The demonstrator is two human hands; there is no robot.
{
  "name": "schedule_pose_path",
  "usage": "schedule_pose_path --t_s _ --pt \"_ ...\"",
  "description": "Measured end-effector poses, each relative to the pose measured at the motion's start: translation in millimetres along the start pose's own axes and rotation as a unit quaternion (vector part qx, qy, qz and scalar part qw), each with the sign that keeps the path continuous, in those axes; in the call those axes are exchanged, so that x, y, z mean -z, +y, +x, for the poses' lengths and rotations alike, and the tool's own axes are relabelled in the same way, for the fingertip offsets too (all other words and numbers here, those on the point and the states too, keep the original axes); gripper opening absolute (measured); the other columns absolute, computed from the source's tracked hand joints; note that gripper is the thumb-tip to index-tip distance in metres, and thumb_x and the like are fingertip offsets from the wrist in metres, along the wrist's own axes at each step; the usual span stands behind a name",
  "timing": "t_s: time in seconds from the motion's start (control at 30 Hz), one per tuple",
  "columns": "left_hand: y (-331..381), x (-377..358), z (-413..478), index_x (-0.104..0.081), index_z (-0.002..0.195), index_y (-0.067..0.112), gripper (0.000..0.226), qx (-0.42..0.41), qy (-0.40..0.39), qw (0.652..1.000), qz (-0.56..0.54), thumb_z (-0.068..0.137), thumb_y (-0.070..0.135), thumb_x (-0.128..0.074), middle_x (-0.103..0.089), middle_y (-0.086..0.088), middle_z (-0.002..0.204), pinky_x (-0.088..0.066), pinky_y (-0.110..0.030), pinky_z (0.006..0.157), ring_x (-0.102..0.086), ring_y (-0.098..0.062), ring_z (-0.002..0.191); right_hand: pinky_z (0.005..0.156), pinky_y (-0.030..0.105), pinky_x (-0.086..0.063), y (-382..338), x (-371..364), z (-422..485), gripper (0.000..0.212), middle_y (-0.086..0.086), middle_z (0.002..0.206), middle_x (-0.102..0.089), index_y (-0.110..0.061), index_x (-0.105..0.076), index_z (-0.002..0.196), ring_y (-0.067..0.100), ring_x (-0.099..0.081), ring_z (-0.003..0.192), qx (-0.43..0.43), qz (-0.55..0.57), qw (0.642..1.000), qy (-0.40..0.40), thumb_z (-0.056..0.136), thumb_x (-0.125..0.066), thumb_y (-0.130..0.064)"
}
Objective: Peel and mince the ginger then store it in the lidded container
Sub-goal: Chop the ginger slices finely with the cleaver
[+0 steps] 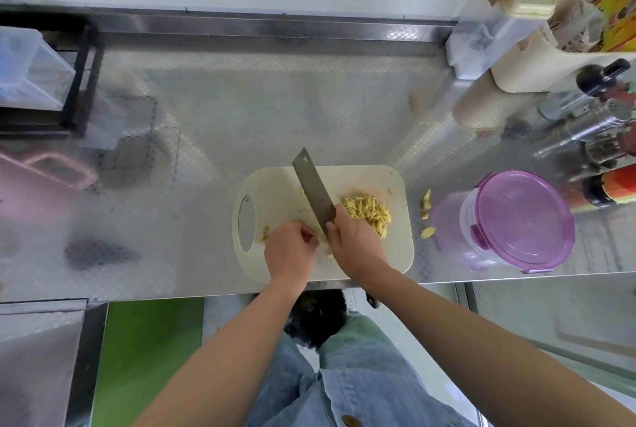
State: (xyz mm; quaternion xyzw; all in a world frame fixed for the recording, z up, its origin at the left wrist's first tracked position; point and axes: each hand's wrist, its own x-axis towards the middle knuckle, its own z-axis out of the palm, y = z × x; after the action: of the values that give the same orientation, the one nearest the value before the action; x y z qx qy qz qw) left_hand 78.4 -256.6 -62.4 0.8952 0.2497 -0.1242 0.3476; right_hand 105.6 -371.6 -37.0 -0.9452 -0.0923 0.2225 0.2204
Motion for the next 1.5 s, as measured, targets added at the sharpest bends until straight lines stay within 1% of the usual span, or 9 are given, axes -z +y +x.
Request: schedule_pose_path --t_s 0.17,0.47,0.8,0.93,1.07,1.13,1.2,1.37,1.5 --pt "-2 1 -1 -0.074 0.083 0.021 0.006 -0.001 -0.005 1.000 -0.004 0.082 0.021 -0.068 -0.073 0.005 0.085 -0.047 -0.027 0.069 -0.066 -0.017 0.082 0.049 0.033 -0.029 3 3 -7 0.014 0.000 0.063 -0.042 -0.011 -0.039 0.101 0.026 -0.045 0.059 0.025 -0.020 0.999 -0.012 0.102 -0.038 -0.025" --pt "-3 -1 1 -0.075 0.081 0.022 0.011 0.007 -0.010 1.000 -0.010 0.082 0.019 -0.065 -0.073 0.004 0.083 -0.049 -0.028 0.069 -0.066 -0.019 0.081 0.058 0.034 -0.037 0 -1 -9 0.015 0.006 0.072 -0.047 -0.010 -0.040 0.104 0.029 -0.047 0.065 0.015 -0.019 0.999 -0.031 0.102 -0.037 -0.025" --pt "-4 -5 2 -0.075 0.087 0.022 0.012 0.010 -0.007 1.000 0.000 0.085 0.028 -0.064 -0.073 0.002 0.085 -0.046 -0.029 0.065 -0.065 -0.021 0.082 0.056 0.033 -0.031 -2 -10 -3 0.014 -0.004 0.063 -0.036 -0.015 -0.030 0.092 0.028 -0.045 0.063 0.009 -0.021 0.999 -0.035 0.102 -0.035 -0.023" --pt "-2 -3 1 -0.075 0.086 0.022 0.015 0.005 -0.005 1.000 0.006 0.087 0.032 -0.063 -0.072 0.002 0.082 -0.039 -0.027 0.061 -0.065 -0.021 0.080 0.056 0.034 -0.034 -6 -13 3 0.013 -0.003 0.064 -0.038 -0.015 -0.032 0.094 0.029 -0.047 0.063 0.005 -0.027 0.999 -0.029 0.102 -0.034 -0.024" --pt "-5 -3 3 -0.074 0.087 0.022 0.010 0.000 -0.014 1.000 0.002 0.085 0.025 -0.065 -0.072 0.006 0.085 -0.047 -0.027 0.067 -0.065 -0.016 0.082 0.049 0.032 -0.033 -1 -7 11 0.015 0.004 0.071 -0.050 -0.010 -0.039 0.106 0.028 -0.049 0.063 -0.012 -0.016 1.000 0.004 0.103 -0.035 -0.025" --pt "-8 -3 4 -0.075 0.086 0.022 0.009 -0.014 -0.018 1.000 -0.003 0.084 0.023 -0.066 -0.072 0.008 0.085 -0.047 -0.024 0.067 -0.064 -0.012 0.079 0.044 0.031 -0.026 6 -2 11 0.012 0.002 0.066 -0.047 -0.011 -0.039 0.101 0.025 -0.046 0.057 -0.025 0.020 0.999 0.027 0.102 -0.036 -0.022" --pt "-11 -1 4 -0.074 0.086 0.020 0.010 -0.029 -0.012 0.999 -0.008 0.085 0.024 -0.065 -0.071 0.009 0.083 -0.044 -0.022 0.065 -0.063 -0.011 0.076 0.045 0.033 -0.030 12 3 8 0.010 0.002 0.062 -0.045 -0.012 -0.038 0.096 0.024 -0.045 0.055 -0.028 0.058 0.997 0.038 0.101 -0.038 -0.021" --pt "-12 7 3 -0.068 0.088 0.016 0.009 -0.026 0.050 0.998 -0.026 0.088 0.019 -0.060 -0.068 0.003 0.082 -0.048 -0.030 0.068 -0.061 -0.018 0.076 0.050 0.035 -0.036 5 -7 -10 0.017 0.005 0.068 -0.052 -0.007 -0.044 0.105 0.027 -0.050 0.061 0.017 0.061 0.998 0.001 0.101 -0.041 -0.023" --pt "-13 10 1 -0.066 0.090 0.018 0.009 -0.025 0.054 0.998 -0.006 0.091 0.020 -0.057 -0.066 0.005 0.081 -0.045 -0.027 0.065 -0.061 -0.016 0.075 0.058 0.037 -0.042 4 -20 -20 0.036 0.011 0.077 -0.061 -0.008 -0.039 0.133 0.030 -0.055 0.067 0.022 0.045 0.999 -0.011 0.100 -0.039 -0.024"
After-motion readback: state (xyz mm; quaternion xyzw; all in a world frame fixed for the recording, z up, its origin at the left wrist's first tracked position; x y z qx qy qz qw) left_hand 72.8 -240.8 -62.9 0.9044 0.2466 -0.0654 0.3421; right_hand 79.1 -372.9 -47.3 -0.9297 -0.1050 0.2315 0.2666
